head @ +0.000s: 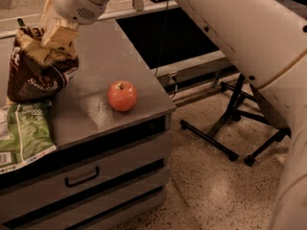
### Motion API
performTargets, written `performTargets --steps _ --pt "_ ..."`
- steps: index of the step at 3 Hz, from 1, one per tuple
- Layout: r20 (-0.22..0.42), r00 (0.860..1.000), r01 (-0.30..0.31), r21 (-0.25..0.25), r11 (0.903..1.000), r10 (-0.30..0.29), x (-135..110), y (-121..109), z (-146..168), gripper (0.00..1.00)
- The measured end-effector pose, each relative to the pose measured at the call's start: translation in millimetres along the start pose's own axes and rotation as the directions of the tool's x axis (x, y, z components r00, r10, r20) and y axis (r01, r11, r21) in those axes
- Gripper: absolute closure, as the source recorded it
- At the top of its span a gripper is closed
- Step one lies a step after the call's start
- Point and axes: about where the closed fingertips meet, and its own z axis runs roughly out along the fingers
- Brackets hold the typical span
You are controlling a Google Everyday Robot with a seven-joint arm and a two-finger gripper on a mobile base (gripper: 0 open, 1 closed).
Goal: Move brown chip bag near green jalapeno chip bag
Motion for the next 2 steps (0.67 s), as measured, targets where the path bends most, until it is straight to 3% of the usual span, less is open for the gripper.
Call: performTargets --steps 1,2 --pt "0.001 1.0 0.002 -0.003 1.0 -0.002 -1 1 1 0.02" --pt "-0.011 1.0 0.002 -0.017 0.9998 -0.002 0 4 -20 0.0"
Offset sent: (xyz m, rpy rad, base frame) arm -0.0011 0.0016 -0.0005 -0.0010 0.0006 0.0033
